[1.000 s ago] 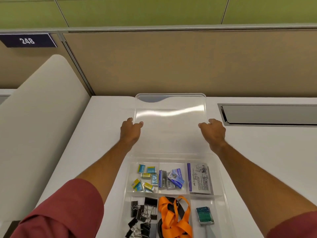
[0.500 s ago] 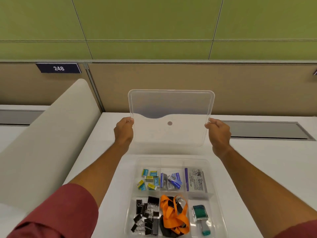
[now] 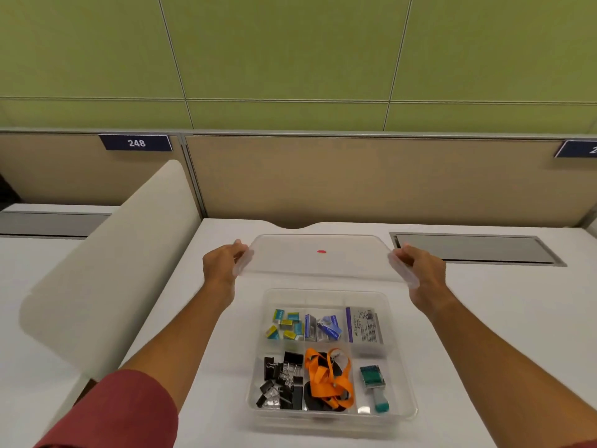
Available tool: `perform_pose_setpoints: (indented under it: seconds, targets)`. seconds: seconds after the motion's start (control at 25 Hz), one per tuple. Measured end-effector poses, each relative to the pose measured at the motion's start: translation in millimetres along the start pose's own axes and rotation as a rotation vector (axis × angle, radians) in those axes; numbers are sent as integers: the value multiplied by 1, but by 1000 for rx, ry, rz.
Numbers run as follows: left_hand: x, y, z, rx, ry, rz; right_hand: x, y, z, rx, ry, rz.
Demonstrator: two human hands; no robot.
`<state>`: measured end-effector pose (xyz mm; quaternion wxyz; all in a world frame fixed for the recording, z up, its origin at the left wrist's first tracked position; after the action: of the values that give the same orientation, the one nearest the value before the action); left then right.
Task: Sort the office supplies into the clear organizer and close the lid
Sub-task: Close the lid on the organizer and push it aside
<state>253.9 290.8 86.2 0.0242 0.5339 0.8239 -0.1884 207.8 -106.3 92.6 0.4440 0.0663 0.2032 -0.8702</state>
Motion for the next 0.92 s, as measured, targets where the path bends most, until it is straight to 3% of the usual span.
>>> perform_pose_setpoints:
  seconds: [0.08,0.4,0.92]
  targets:
    - [10,-8,12,24,-20,23,10,-7,-9,-22,21,15]
    - [43,-38,57,1,300,61,53,-36,-47,23,-258,54]
    - [56,-71,93,-85,717,14,90,-62,-87,110,-791,-96]
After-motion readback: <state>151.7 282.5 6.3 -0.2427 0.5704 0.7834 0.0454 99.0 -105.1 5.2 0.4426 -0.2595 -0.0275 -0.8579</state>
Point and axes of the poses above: each hand's wrist, its own y-axis towards the middle knuckle, its own x-axis out of the back of the hand, z = x × y, the point moved 6 cm from there along y, towards the middle knuckle, and after that the axes turned 1 degree about y, right-handed, at the moved point
